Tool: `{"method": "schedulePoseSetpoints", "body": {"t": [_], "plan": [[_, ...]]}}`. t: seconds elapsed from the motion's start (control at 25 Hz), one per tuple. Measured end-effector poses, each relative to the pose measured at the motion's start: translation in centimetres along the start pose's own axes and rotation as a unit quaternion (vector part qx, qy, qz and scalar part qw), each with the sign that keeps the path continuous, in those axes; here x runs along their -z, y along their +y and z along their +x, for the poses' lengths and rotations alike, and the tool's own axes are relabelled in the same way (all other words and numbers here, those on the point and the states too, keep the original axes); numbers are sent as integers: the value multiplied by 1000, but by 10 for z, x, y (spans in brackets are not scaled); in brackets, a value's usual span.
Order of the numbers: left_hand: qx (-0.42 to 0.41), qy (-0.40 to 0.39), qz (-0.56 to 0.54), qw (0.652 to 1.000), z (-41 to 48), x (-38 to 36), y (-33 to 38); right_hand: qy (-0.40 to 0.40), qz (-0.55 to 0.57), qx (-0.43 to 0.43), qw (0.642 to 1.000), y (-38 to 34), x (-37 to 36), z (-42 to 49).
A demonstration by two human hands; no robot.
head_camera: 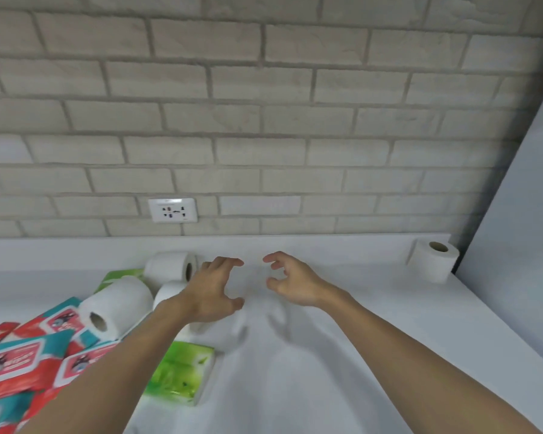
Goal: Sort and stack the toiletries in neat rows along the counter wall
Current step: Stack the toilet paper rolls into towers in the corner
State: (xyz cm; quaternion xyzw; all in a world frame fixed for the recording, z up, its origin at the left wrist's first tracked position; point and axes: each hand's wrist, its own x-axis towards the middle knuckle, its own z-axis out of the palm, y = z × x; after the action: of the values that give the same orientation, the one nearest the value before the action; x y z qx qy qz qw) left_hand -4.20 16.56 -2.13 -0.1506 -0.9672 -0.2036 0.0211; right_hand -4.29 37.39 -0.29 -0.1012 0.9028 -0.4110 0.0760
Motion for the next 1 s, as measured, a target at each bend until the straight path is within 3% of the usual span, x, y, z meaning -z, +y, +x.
{"method": "schedulePoseSetpoints", "body": {"t": [0.24, 0.48, 0.88, 1.0], "plan": [[-30, -44, 213, 976, -36, 15, -59, -54, -19, 0, 998, -16, -66, 8], [-44, -94, 369, 923, -43, 19, -85, -79, -54, -12, 995, -22, -105, 22], [-74, -131, 486, 861, -13, 11, -93, -114, -123, -58, 984, -22, -138, 59], [-81, -143, 484, 860, -3, 5, -100, -123, -134, -76, 980, -20, -145, 70]]}}
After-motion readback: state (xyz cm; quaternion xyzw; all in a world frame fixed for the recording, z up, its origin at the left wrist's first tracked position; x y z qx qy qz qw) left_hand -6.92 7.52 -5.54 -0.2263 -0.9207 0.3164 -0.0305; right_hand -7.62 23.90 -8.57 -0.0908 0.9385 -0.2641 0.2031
